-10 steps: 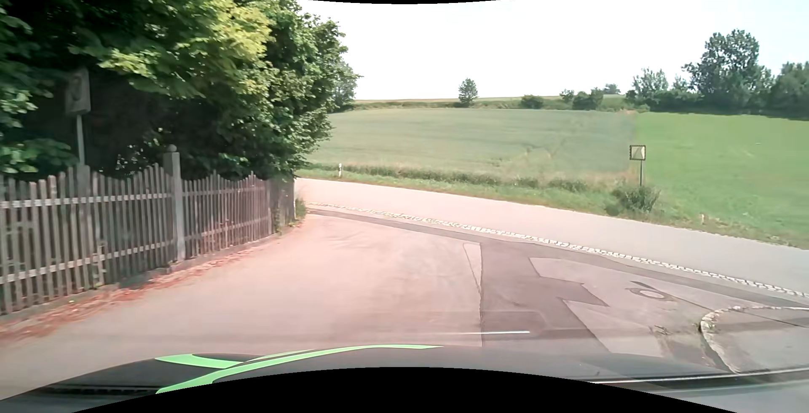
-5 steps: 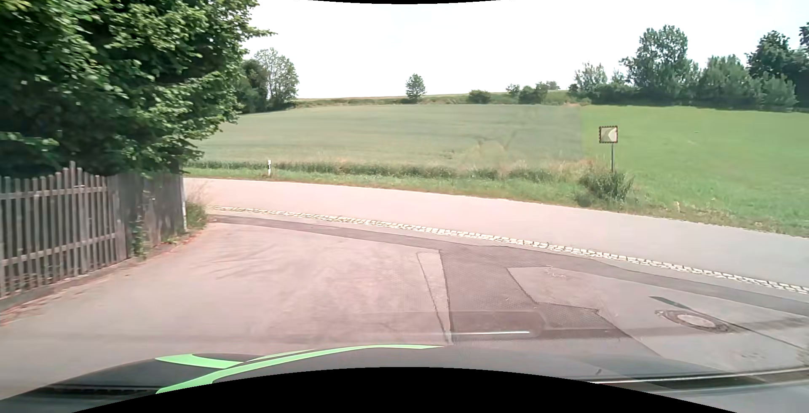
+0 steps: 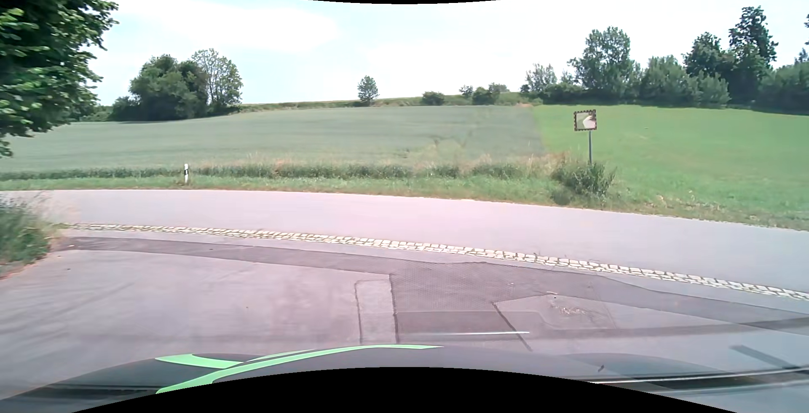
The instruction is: Follow the waypoints while adhering to traffic rules and regulations
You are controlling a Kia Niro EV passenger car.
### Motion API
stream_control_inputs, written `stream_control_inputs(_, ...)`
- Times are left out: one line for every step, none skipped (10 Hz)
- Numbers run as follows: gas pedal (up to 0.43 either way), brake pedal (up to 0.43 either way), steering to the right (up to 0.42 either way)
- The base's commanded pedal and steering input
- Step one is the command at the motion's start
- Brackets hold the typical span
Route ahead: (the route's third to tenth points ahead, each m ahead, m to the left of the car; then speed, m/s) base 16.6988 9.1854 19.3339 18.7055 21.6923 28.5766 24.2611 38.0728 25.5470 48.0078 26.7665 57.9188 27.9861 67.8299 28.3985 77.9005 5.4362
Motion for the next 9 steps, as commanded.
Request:
stream_control_inputs(0.0, 0.323, 0.165)
stream_control_inputs(0.0, 0.329, 0.16)
stream_control_inputs(0.0, 0.329, 0.157)
stream_control_inputs(0.0, 0.341, 0.151)
stream_control_inputs(0.0, 0.354, 0.136)
stream_control_inputs(0.0, 0.354, 0.12)
stream_control_inputs(0.0, 0.354, 0.108)
stream_control_inputs(0.0, 0.348, 0.1)
stream_control_inputs(0.0, 0.348, 0.089)
